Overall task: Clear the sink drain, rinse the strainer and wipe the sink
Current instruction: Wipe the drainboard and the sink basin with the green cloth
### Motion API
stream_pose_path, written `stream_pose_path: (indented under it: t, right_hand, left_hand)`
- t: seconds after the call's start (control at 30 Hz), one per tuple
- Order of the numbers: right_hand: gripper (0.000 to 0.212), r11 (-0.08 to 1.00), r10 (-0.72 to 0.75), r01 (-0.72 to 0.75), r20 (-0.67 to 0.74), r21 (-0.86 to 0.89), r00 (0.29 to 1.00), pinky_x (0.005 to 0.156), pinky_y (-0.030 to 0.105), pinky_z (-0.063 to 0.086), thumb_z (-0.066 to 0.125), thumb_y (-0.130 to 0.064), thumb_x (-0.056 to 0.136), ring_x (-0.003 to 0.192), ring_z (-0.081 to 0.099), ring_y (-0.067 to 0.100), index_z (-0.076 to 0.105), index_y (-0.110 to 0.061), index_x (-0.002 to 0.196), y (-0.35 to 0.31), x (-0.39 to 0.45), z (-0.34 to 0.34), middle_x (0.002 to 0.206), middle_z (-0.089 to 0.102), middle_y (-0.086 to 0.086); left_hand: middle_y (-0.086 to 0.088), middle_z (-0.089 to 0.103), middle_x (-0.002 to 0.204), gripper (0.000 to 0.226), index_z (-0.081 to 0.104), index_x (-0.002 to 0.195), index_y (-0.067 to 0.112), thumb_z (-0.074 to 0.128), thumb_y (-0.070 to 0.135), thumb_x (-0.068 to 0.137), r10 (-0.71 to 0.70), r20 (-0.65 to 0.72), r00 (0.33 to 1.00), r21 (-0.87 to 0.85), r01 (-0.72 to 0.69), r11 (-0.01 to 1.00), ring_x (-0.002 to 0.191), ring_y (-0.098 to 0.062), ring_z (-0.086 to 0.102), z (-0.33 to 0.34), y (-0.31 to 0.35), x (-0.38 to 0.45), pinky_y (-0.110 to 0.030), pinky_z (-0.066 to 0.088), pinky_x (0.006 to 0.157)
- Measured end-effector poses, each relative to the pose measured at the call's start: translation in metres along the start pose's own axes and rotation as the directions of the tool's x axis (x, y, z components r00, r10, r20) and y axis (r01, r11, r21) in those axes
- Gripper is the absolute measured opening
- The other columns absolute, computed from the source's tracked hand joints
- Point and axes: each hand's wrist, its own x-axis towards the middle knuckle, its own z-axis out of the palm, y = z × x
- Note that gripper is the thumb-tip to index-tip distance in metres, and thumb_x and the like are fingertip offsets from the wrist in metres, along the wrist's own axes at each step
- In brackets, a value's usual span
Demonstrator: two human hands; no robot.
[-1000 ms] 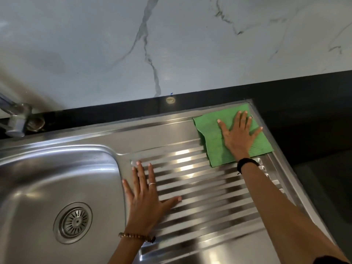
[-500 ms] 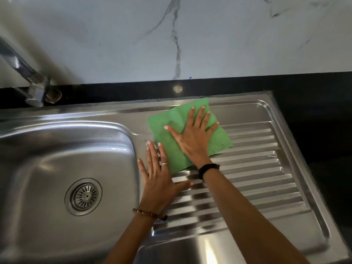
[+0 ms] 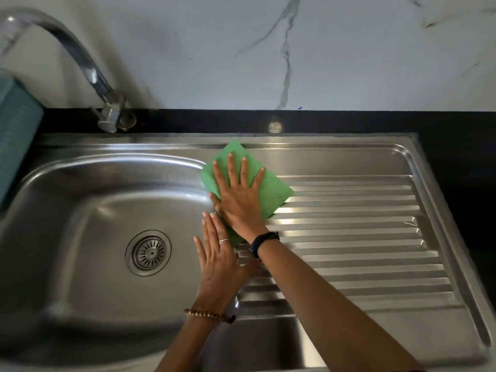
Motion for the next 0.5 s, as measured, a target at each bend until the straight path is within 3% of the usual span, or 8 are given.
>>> stream_pose_path:
  t: [0.1,0.23,0.37,0.5]
  right_hand:
    - [0.06,0.999,-0.03,0.03,0.016,-0.011,0.999,0.105,0.071,0.017,0.013,-0.044,0.093,0.14,0.022,0.043,0.022,-0.022,0.148,-0.002,-0.008,0.003,0.155,0.022,0.014]
    - [0.062,0.992,-0.122,0.122,0.075,-0.002,0.99,0.108,0.071,0.011,0.008,-0.046,0.093,0.142,0.016,0.041,0.018,-0.022,0.149,0.0,-0.021,0.002,0.157,0.015,0.013]
    - [0.064,0.986,-0.168,0.167,0.07,0.021,0.983,0.11,0.068,-0.001,0.006,-0.049,0.092,0.145,0.008,0.037,0.016,-0.023,0.149,0.007,-0.037,-0.003,0.158,0.01,0.01]
    - [0.061,0.985,-0.165,0.162,0.067,0.05,0.984,0.111,0.064,-0.004,0.01,-0.048,0.093,0.146,0.005,0.032,0.016,-0.026,0.149,0.017,-0.055,-0.003,0.159,0.009,0.005]
  left_hand:
    - [-0.002,-0.04,0.135,0.119,-0.036,0.127,0.013,0.059,0.06,0.073,0.024,-0.024,0.999,0.011,-0.023,1.0,0.127,-0.017,-0.037,0.0,-0.001,-0.009,-0.031,-0.022,0.106]
    - [-0.001,-0.04,0.135,0.117,-0.037,0.126,0.014,0.054,0.065,0.074,0.004,-0.011,1.0,0.024,-0.003,1.0,0.128,-0.016,-0.035,0.007,-0.004,-0.024,-0.032,-0.021,0.107]
    - [-0.002,-0.027,0.143,0.117,-0.029,0.138,0.016,0.027,0.083,0.06,0.003,-0.044,0.999,0.048,-0.001,0.999,0.134,-0.018,-0.025,0.016,-0.007,-0.038,-0.035,-0.015,0.109]
    - [-0.002,-0.024,0.147,0.112,-0.022,0.141,0.015,0.004,0.09,0.061,0.063,-0.061,0.996,0.123,-0.055,0.991,0.138,-0.021,-0.019,0.027,-0.014,-0.052,-0.04,-0.012,0.111]
